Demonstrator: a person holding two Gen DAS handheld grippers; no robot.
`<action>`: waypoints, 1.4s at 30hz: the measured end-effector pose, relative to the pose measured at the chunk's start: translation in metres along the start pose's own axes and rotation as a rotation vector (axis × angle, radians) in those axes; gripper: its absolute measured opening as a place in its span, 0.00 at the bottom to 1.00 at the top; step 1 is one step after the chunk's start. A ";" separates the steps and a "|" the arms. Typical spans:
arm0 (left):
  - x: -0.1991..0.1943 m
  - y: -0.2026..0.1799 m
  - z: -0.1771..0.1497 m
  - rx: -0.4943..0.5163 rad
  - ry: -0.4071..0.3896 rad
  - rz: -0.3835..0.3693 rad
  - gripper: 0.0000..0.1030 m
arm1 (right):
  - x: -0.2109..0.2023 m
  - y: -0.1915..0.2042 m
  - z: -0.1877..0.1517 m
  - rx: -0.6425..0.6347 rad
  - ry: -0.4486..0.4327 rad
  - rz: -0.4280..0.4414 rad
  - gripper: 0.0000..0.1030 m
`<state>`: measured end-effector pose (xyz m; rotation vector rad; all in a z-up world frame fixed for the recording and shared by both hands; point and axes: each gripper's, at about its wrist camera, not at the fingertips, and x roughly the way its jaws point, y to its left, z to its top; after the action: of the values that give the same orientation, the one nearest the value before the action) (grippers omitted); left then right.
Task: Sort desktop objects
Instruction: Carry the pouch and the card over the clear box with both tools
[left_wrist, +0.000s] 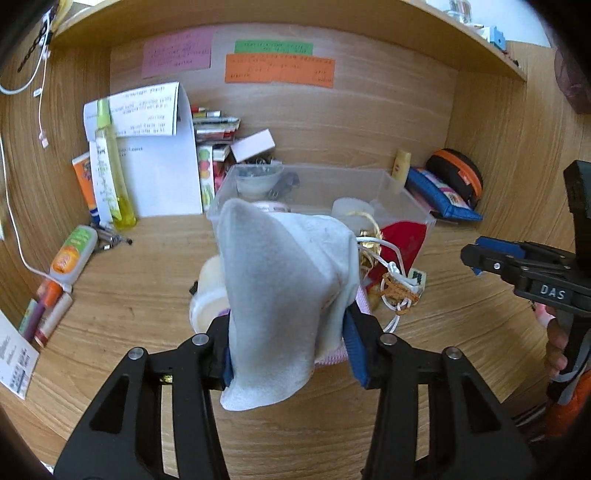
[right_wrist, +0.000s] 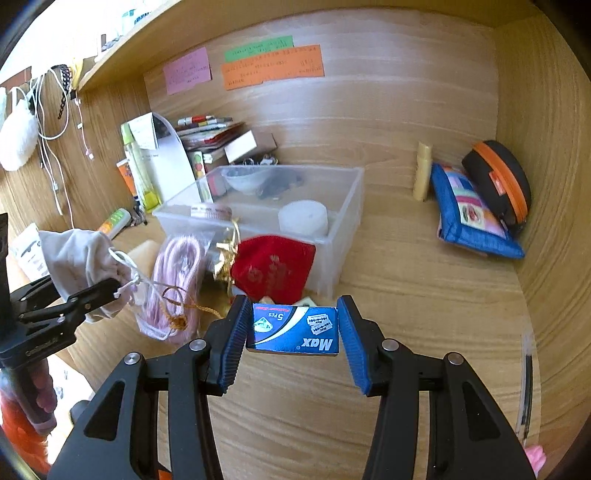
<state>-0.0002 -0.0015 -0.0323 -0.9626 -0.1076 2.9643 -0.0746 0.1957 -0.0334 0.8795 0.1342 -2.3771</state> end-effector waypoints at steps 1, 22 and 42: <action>0.000 0.001 0.004 0.002 -0.001 -0.006 0.46 | 0.000 0.000 0.002 0.000 -0.004 0.002 0.44; 0.040 0.013 0.081 0.067 0.077 -0.098 0.46 | 0.025 -0.003 0.064 -0.034 -0.045 0.010 0.44; 0.124 0.020 0.124 0.158 0.206 -0.152 0.46 | 0.101 -0.001 0.107 -0.081 0.059 -0.002 0.44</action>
<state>-0.1730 -0.0230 -0.0066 -1.1720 0.0549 2.6724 -0.1960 0.1152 -0.0130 0.9120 0.2532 -2.3309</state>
